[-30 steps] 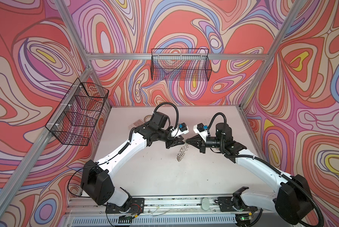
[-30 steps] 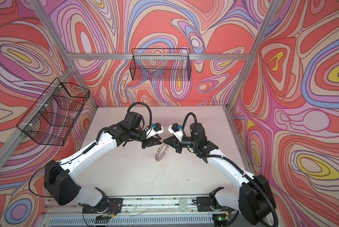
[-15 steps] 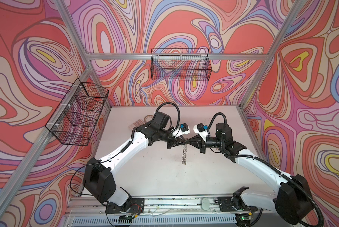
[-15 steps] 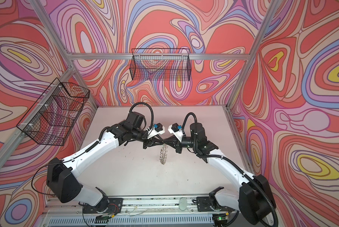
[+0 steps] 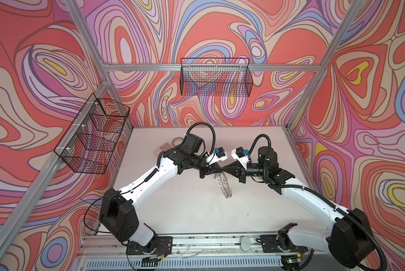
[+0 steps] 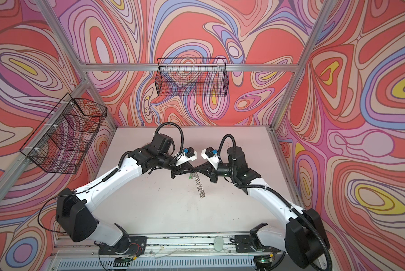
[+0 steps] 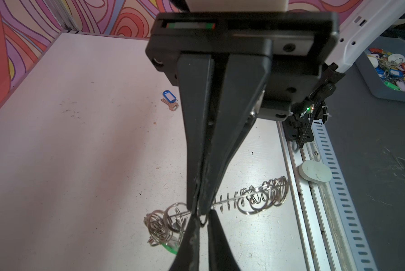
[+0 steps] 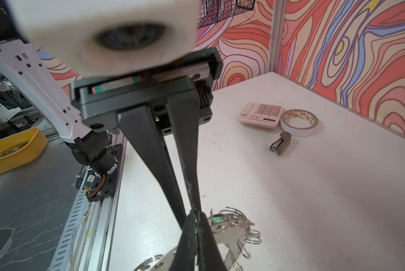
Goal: Put the keys on the keyring
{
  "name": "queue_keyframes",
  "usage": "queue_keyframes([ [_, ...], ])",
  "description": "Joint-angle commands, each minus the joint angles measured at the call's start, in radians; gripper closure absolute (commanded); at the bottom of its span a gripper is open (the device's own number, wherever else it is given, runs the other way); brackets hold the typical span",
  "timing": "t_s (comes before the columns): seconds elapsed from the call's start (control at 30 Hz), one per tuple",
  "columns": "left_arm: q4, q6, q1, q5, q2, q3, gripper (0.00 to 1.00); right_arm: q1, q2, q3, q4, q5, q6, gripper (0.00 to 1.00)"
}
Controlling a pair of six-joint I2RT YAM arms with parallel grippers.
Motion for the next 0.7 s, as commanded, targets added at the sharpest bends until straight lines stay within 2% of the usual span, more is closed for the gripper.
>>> queue_keyframes([
  [0.0,0.104,-0.085,-0.018,0.083,0.016,-0.017,1.0,0.011,-0.012,0.021,0.039,-0.021,-0.008,1.0],
  [0.1,0.247,-0.199,-0.017,0.072,-0.004,-0.089,1.0,0.01,-0.037,0.028,0.016,-0.013,-0.02,1.0],
  [0.2,0.387,-0.283,-0.016,0.044,-0.056,-0.177,1.0,0.011,-0.077,0.03,0.017,0.021,-0.001,0.85],
  [0.27,0.452,-0.331,-0.016,0.039,-0.095,-0.227,1.0,0.009,-0.11,0.027,0.026,0.065,0.024,0.72],
  [0.43,0.572,-0.441,-0.016,-0.012,-0.171,-0.317,1.0,0.004,-0.201,-0.009,0.106,0.234,0.104,0.56],
  [0.53,0.685,-0.525,-0.016,-0.039,-0.209,-0.38,1.0,-0.006,-0.234,-0.016,0.123,0.349,0.175,0.5],
  [0.67,0.844,-0.631,-0.018,-0.04,-0.249,-0.45,1.0,-0.024,-0.26,-0.015,0.09,0.403,0.248,0.46],
])
